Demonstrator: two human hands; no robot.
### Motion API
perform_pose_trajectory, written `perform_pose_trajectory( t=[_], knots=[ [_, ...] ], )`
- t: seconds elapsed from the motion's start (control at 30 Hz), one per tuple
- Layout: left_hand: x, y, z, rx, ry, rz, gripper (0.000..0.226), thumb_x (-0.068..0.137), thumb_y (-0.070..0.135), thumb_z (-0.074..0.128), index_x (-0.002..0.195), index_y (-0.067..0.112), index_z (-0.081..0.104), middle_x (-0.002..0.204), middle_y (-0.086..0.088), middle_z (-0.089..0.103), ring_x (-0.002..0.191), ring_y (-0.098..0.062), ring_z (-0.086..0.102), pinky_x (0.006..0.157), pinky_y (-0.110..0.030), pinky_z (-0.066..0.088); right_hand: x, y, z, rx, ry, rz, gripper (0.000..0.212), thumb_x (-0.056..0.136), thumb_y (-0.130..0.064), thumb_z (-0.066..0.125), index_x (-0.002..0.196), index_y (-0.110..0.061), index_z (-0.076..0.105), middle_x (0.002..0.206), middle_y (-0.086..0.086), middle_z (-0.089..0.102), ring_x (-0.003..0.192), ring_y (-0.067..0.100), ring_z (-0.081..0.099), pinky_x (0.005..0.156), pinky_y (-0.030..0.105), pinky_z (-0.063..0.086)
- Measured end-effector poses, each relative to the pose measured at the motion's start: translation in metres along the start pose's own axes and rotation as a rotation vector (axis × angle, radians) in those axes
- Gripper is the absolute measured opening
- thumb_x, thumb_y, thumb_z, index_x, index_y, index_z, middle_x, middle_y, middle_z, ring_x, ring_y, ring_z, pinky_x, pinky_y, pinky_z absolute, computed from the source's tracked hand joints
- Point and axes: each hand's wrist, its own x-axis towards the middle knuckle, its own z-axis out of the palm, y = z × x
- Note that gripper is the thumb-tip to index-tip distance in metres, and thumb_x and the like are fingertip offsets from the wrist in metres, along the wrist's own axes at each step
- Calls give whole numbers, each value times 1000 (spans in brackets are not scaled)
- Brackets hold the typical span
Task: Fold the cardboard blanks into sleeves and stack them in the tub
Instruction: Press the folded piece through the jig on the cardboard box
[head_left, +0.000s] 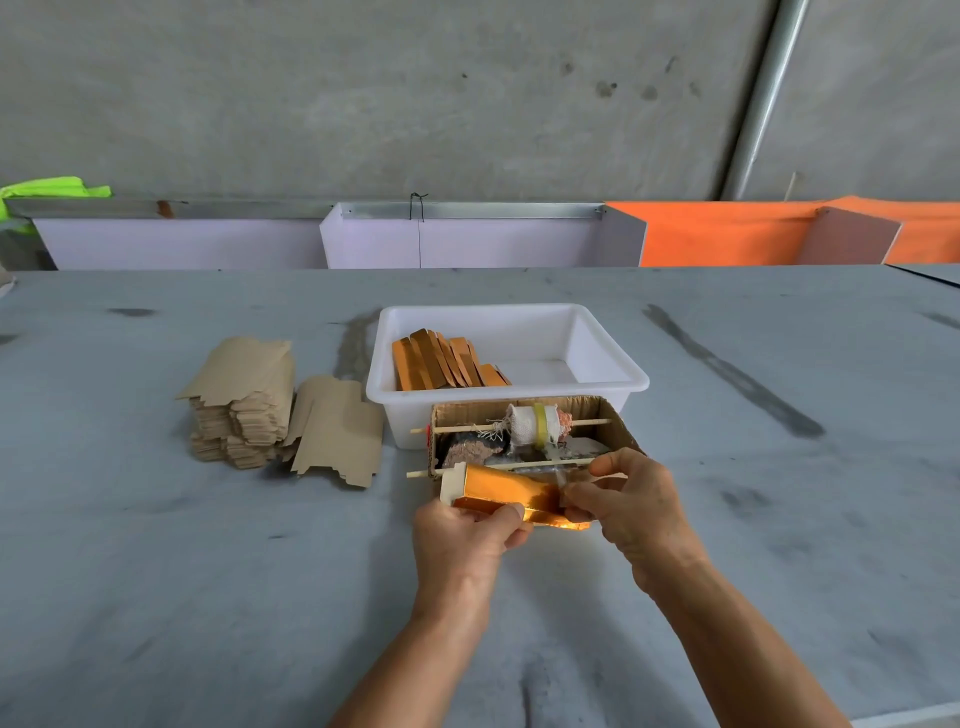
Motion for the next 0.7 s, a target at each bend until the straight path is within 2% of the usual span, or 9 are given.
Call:
perform_pose_trajectory(
  t=[0.27, 0.37, 0.47, 0.7],
  knots=[
    [-1, 2, 0, 14, 11, 3, 39, 71, -17, 67, 47, 14, 67, 54, -8, 67, 50, -19, 63, 54, -27, 57, -7, 1, -5, 67, -19, -30, 20, 78, 3, 70, 81, -8, 54, 67, 11, 67, 44, 9, 62, 35, 9, 35],
    [-3, 4, -2, -9, 44, -10, 33, 72, -17, 67, 56, 11, 67, 54, -8, 67, 48, -19, 63, 56, -29, 58, -14, 2, -6, 109, -66, -64, 21, 78, 2, 70, 84, -9, 53, 59, 7, 68, 48, 8, 63, 38, 10, 36],
    [-7, 8, 2, -47, 49, -31, 22, 72, -16, 68, 65, 4, 66, 54, -7, 67, 47, -17, 63, 53, -25, 57, -21, 8, -6, 171, -120, -84, 22, 79, 1, 70, 85, -10, 52, 60, 8, 69, 55, 12, 65, 42, 14, 37],
    [-13, 12, 4, -102, 40, -40, 21, 72, -17, 68, 67, 3, 66, 59, -9, 68, 51, -19, 64, 55, -28, 58, -28, 12, 0, 219, -189, -116, 18, 80, 4, 68, 83, -8, 54, 62, 7, 69, 59, 16, 67, 43, 15, 39]
  ],
)
